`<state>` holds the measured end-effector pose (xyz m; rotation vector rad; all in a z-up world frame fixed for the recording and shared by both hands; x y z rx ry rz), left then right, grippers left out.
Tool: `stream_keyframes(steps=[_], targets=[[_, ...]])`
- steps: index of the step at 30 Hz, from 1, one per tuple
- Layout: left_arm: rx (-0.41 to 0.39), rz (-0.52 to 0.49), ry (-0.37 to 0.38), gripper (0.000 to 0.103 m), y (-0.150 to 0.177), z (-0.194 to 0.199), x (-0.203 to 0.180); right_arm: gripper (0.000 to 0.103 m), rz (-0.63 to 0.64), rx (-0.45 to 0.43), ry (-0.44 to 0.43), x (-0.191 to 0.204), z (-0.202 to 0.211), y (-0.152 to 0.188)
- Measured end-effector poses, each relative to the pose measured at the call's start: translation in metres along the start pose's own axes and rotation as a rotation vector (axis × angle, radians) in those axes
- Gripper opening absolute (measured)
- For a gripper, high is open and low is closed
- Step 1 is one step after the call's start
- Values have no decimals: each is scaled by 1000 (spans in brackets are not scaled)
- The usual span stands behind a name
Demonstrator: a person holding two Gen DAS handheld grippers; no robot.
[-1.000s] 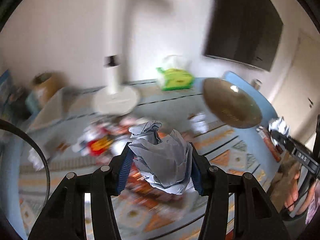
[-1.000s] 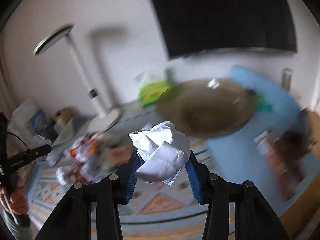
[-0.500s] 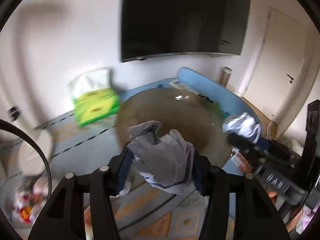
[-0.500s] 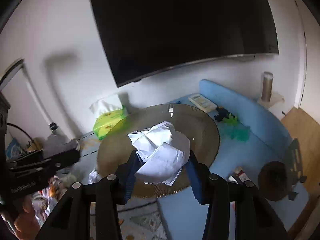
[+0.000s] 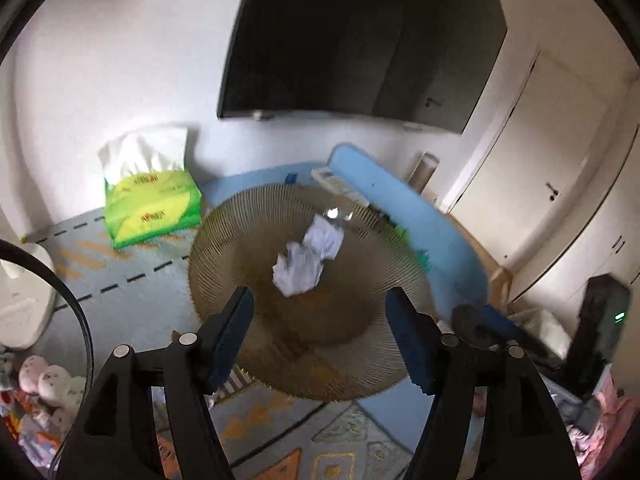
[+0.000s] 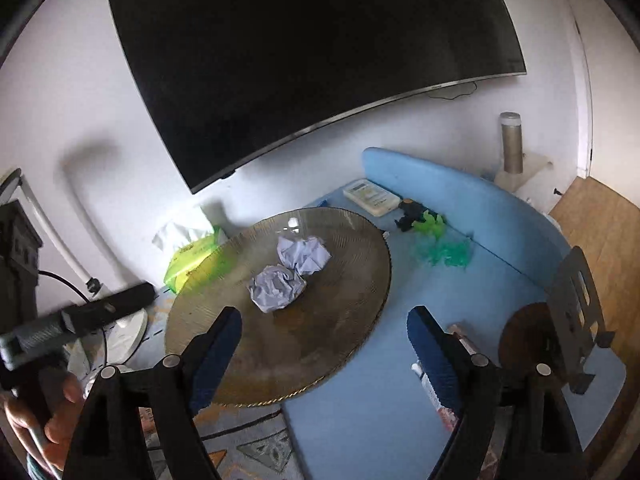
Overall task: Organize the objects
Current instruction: 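Open both tools to drop the paper balls into the tray, then move both tools back over the cluttered rug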
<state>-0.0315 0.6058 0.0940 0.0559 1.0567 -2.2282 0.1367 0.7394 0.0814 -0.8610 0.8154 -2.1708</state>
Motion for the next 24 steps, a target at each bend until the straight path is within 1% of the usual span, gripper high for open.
stream_keyframes(steps=[3, 5, 7, 10, 11, 12, 13, 14, 16, 17, 18, 20, 22, 24], targets=[[-48, 7, 20, 67, -7, 38, 0, 84, 30, 1, -27, 16, 7, 6], [-102, 18, 18, 67, -13, 77, 3, 84, 63, 2, -46, 33, 14, 11], [-150, 32, 2, 67, -14, 113, 11, 85, 100, 0, -73, 52, 21, 16], [-213, 88, -56, 67, -6, 172, 42, 92, 168, 1, -126, 88, 33, 26], [-226, 102, -73, 69, -2, 186, 52, 96, 197, -3, -146, 103, 37, 30], [-239, 116, -97, 78, 2, 200, 62, 98, 221, -8, -160, 115, 40, 33], [-254, 138, -144, 83, 10, 218, 80, 102, 257, -16, -179, 131, 44, 39], [-270, 157, -180, 89, 17, 229, 93, 103, 279, -21, -187, 140, 46, 43], [-308, 203, -262, 97, 41, 257, 125, 103, 341, -22, -197, 165, 45, 57], [-315, 222, -291, 103, 53, 265, 138, 103, 378, -9, -204, 178, 42, 67], [-325, 248, -329, 103, 69, 276, 157, 103, 416, 15, -212, 192, 37, 79], [-316, 282, -392, 103, 96, 287, 188, 103, 456, 59, -233, 212, 24, 97], [-282, 339, -478, 103, 131, 294, 231, 103, 488, 89, -276, 229, 13, 117], [-233, 398, -519, 102, 160, 290, 268, 103, 511, 113, -325, 243, 0, 143]])
Point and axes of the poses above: each gripper's, at about its wrist camera, not at the fingertips, and z roughly against the way its jaws point, x to its left, y to its underside, the point moved 9 cm from there along -z, roughly the way its jaws point, and after that the axes turned 3 degrees about x, right-handed, at the moved point
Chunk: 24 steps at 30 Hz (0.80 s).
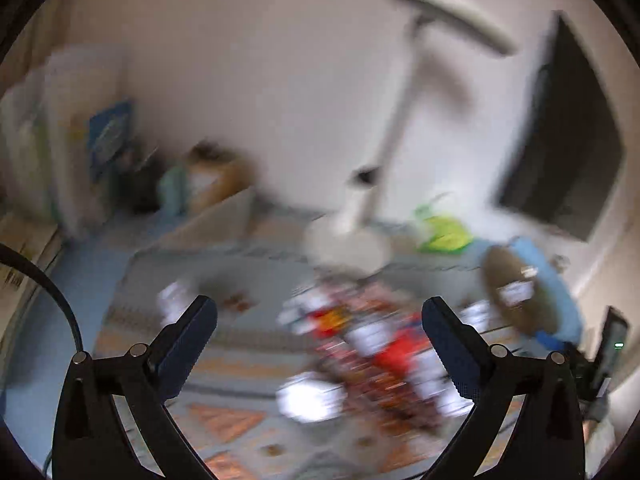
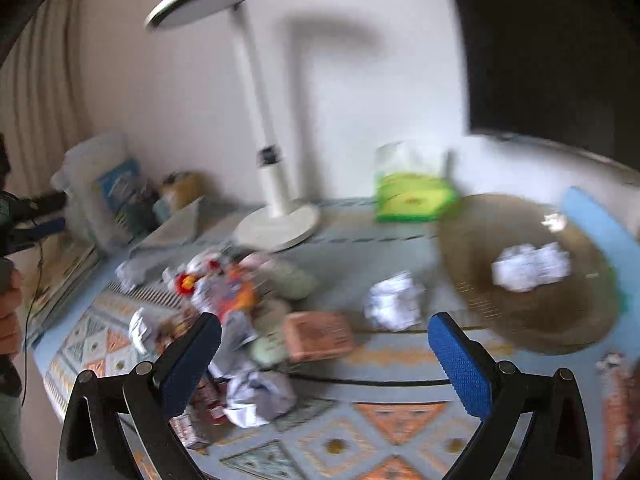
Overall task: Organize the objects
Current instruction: 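Move both tools back over the cluttered rug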
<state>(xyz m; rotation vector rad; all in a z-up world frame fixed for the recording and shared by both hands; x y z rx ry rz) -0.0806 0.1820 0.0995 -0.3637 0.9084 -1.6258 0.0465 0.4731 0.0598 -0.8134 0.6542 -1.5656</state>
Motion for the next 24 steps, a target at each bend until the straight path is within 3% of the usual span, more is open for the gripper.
stream_keyframes(steps=[4, 6, 9, 14, 16, 19, 21, 24], targets=[[129, 53, 34, 102, 47, -38, 44, 103, -28, 81, -58, 15, -41, 30], [171, 34, 113, 102, 70, -48, 38, 103, -71, 126, -112, 17, -51, 45], [151, -46, 160, 102, 88, -57, 19, 103, -90, 141, -111, 13, -51, 51], [148, -177, 80, 102, 105, -83, -1, 103, -150, 221, -180, 10, -63, 60], [167, -200, 56, 102, 111, -89, 0, 103, -120, 237, -182, 16, -65, 62], [172, -198, 76, 102, 114, -89, 0, 103, -5, 330, -241, 42, -73, 75], [162, -181, 73, 102, 112, -88, 5, 103, 67, 369, -203, 54, -81, 83], [156, -160, 68, 102, 108, -88, 8, 101, 141, 355, -91, 60, -84, 86]])
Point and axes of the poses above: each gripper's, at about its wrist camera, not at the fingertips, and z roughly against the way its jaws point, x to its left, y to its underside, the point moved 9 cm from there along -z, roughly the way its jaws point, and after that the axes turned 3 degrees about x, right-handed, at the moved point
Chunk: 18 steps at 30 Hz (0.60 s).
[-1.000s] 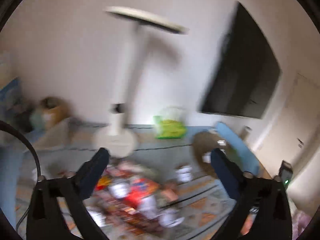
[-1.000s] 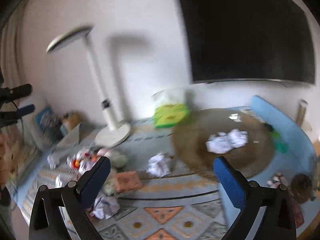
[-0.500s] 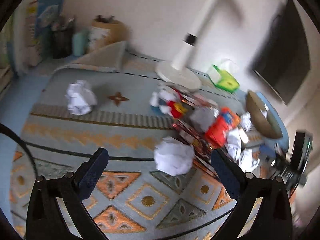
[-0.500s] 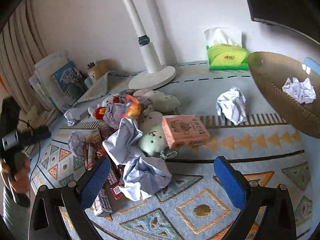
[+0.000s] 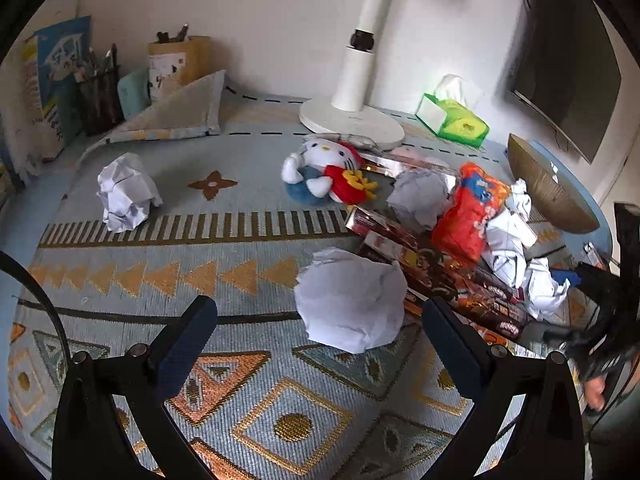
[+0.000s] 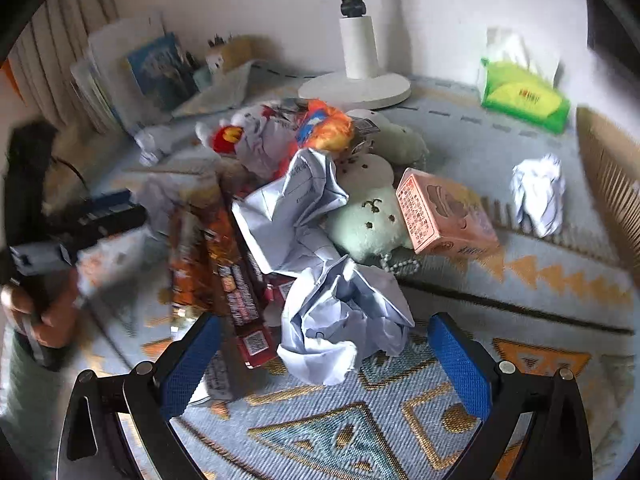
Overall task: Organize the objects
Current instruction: 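Move both tools back over the cluttered rug, then grasp a crumpled paper with the right tool while the left grasps a paper ball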
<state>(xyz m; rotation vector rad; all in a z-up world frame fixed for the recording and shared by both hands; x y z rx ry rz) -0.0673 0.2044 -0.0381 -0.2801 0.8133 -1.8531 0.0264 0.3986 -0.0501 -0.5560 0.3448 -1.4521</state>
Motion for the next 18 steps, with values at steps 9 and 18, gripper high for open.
stream_keyframes(steps=[9, 18], targets=[[-7, -43, -39, 99, -3, -1, -10, 79, -41, -26, -59, -3, 2, -4], [90, -130, -103, 47, 8, -23, -22, 56, -88, -53, -138, -4, 8, -6]])
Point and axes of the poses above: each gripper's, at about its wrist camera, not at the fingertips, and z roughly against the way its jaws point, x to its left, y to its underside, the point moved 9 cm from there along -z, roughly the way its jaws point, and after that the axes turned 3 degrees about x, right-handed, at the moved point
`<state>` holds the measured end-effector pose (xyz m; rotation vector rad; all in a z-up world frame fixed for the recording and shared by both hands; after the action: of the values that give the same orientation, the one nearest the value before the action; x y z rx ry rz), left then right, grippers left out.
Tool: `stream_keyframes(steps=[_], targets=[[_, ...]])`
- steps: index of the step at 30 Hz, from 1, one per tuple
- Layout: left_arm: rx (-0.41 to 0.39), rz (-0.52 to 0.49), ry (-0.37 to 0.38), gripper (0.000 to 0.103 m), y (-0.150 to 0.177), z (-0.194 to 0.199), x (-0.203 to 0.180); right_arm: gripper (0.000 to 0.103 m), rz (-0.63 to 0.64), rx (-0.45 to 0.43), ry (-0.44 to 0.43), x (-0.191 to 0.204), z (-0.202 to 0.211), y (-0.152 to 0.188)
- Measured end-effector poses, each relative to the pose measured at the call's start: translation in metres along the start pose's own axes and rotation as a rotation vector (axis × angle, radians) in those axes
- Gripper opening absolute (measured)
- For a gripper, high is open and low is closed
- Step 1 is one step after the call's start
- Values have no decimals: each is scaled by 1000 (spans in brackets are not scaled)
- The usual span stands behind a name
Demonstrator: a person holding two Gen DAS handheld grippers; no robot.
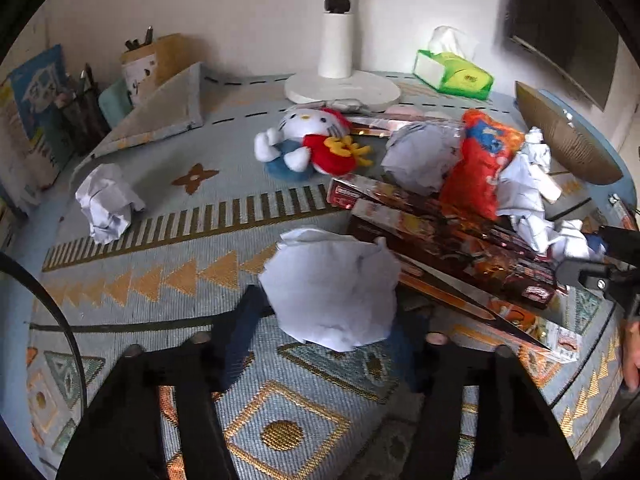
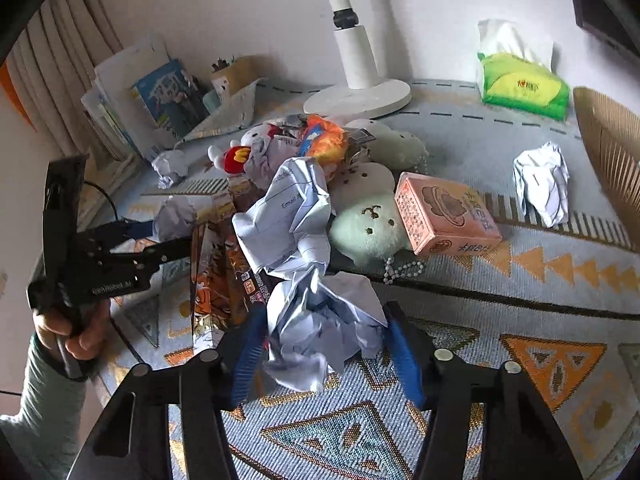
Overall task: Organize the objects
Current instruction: 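Grasp a crumpled paper with the right tool while the left grasps a paper ball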
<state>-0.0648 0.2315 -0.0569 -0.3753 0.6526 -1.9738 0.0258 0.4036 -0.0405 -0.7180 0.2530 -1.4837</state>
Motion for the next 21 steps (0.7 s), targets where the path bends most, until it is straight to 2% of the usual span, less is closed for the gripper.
stream_keyframes(steps=[3, 6, 8, 12, 21], targets=[[-19, 32, 25, 45, 1, 2, 5, 53, 7, -16, 2, 2, 3, -1], [-77, 61, 112, 45, -1, 15, 5, 53, 20, -43, -6, 5, 8, -2], [-117, 86, 144, 45, -3, 23, 10, 53, 17, -69, -24, 4, 13, -5], [-130, 123, 142, 45, -5, 25, 17, 53, -22, -101, -53, -2, 19, -8], [-93, 101, 111, 45, -3, 18, 17, 53, -72, -122, -54, -15, 23, -12]])
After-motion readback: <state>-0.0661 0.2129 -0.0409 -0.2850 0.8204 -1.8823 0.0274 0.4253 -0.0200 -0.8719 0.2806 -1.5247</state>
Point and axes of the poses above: each gripper's, at about its wrist camera, not at the fingertips, and z roughly against the way its jaws point, x to its left, y to its underside, the point moved 9 cm from there along -z, roughly the way its jaws point, and after that the axes turned 3 degrees about x, right-handed, at the moved point
